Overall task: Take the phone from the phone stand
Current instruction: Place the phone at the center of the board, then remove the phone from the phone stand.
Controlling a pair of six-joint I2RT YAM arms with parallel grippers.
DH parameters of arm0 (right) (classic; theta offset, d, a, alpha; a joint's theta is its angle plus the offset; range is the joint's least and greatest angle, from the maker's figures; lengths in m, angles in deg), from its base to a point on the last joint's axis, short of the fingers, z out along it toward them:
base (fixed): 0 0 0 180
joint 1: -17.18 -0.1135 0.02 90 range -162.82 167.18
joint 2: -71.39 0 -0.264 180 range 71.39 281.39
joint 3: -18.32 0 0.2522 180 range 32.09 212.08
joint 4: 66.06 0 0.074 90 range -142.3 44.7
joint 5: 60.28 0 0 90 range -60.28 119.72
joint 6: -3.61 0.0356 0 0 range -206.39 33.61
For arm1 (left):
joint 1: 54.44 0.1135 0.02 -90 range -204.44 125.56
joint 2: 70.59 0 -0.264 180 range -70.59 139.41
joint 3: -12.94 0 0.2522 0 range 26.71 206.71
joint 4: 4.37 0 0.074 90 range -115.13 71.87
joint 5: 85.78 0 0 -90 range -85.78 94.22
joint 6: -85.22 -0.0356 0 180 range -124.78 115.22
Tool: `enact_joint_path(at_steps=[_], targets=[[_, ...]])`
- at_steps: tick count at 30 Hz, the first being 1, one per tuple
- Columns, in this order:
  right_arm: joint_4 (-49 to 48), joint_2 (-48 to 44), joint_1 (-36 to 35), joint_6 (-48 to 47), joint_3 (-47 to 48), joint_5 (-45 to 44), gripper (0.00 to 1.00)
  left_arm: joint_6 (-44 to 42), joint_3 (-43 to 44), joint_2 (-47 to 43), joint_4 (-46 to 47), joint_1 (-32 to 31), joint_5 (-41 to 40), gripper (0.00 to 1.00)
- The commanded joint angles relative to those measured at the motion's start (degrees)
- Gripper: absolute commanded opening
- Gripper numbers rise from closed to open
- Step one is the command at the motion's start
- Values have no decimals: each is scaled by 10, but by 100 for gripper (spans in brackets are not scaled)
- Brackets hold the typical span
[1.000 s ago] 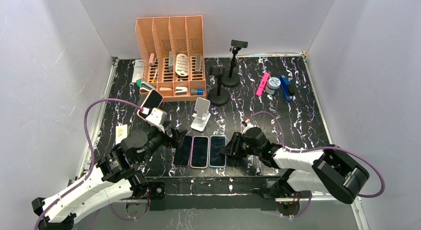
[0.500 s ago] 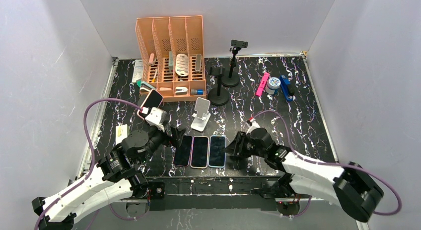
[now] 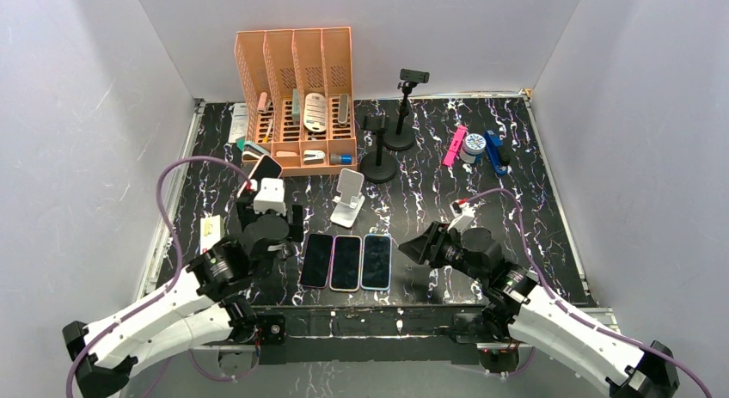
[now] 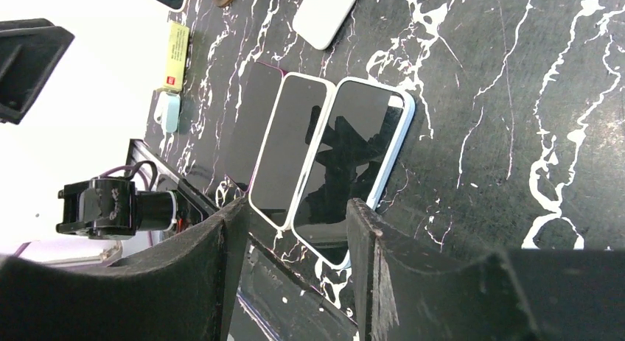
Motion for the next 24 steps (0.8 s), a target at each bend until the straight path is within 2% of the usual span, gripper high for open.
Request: enact_joint_path(at_steps=[1, 5, 10, 14, 18, 24], targets=[[6, -5, -1, -10, -3, -5, 59, 48, 33, 46, -55, 30, -18, 81], [7, 9, -1, -14, 6, 9, 59, 50, 24, 51, -16, 149, 112, 81], [5, 16, -2, -15, 14, 13, 60, 82, 19, 113, -1, 382, 314, 81], [8, 10, -1, -16, 17, 33, 59, 149, -11, 111, 42, 445, 379, 81], [11, -1, -1, -14, 17, 42, 59, 201, -41, 127, 77, 500, 401, 81], [26, -19, -1, -10, 24, 51, 59, 217, -59, 122, 104, 532, 350, 80]])
